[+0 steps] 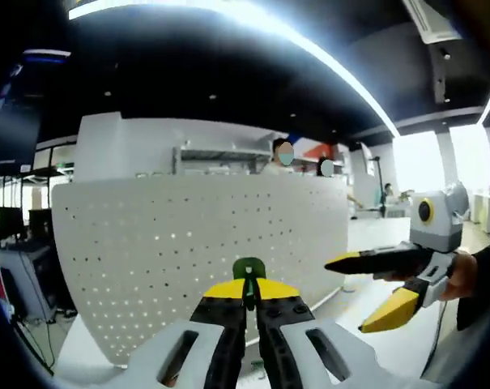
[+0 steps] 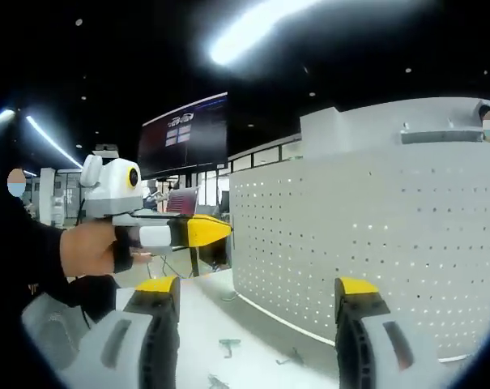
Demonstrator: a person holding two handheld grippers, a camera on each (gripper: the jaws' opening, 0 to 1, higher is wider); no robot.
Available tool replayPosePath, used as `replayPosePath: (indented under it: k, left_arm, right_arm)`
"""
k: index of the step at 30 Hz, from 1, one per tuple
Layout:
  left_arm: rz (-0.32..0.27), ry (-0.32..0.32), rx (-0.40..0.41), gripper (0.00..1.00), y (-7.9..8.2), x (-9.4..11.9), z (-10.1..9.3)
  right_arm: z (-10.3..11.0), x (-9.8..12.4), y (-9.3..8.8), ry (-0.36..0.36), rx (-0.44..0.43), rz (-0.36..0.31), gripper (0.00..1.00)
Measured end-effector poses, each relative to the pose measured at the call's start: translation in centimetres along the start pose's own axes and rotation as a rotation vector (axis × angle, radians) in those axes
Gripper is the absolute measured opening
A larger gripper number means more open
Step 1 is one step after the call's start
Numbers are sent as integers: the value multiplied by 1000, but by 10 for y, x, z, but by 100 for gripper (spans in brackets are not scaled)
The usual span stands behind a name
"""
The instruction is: Insert the hook assembly into the mounting plate slot until the hook locks in place.
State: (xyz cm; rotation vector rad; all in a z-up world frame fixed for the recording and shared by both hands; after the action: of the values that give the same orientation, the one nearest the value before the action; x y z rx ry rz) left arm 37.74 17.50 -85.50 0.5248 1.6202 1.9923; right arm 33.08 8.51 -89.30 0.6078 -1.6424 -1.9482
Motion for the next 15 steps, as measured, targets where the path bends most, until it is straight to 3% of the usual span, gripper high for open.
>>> replayPosePath:
  k: [15]
  left_arm:
    - [-4, 133, -25, 3, 26, -28, 62]
  right_arm:
    - [5, -2, 1, 32, -21, -9, 98]
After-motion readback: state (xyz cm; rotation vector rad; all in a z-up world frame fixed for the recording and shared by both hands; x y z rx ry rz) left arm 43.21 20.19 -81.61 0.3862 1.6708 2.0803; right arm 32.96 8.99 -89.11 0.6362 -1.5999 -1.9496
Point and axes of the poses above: the point that each gripper's makers call its tool centre point, and the gripper's own axes: x roughly backward along the fingers, z roughly to its left, y roughly out of its top, the point moved 1 cm from there along x, roughly backward along the fingers, and after that the axes turned 9 degrees about -x, right-handed, at the moved point
